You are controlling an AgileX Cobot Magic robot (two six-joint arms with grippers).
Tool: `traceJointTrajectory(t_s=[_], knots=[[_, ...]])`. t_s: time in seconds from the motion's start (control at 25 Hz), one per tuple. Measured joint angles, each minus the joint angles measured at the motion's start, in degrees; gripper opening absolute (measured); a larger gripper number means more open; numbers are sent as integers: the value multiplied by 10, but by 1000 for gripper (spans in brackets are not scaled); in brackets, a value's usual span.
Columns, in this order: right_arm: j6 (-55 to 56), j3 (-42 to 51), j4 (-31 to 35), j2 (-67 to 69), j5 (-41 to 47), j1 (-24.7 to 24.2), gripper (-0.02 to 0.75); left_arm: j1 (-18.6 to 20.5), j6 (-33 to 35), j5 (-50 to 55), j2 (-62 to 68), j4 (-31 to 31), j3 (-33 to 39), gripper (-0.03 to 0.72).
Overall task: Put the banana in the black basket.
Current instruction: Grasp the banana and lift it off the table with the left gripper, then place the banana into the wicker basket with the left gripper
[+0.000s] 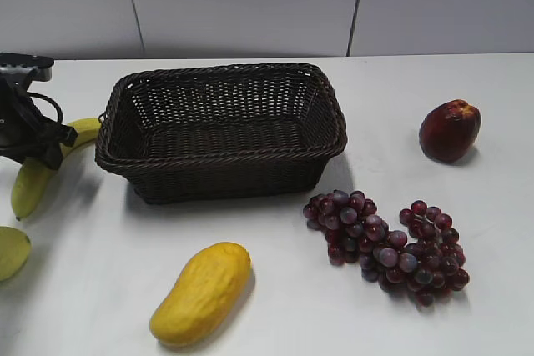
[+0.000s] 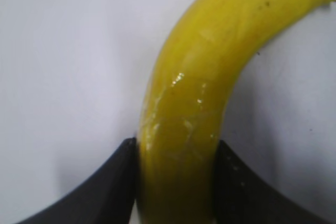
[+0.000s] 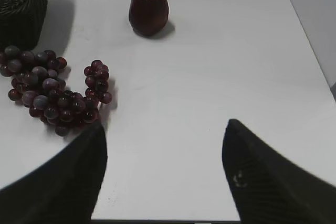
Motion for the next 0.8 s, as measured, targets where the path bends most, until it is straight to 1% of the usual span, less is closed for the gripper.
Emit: traceJointTrajectory(t_s=[0.2, 0.32, 0.6, 0.8], knots=[[0, 0, 0, 0, 0, 0, 550, 0, 1, 20, -8, 0, -6, 414], [0, 0, 0, 0, 0, 0, 550, 0, 1, 52, -25, 0, -27, 414], [0, 0, 0, 0, 0, 0, 550, -2, 2, 155, -66, 0, -133, 414], [0, 0, 0, 0, 0, 0, 550, -33, 2, 214, -83, 0, -211, 414]])
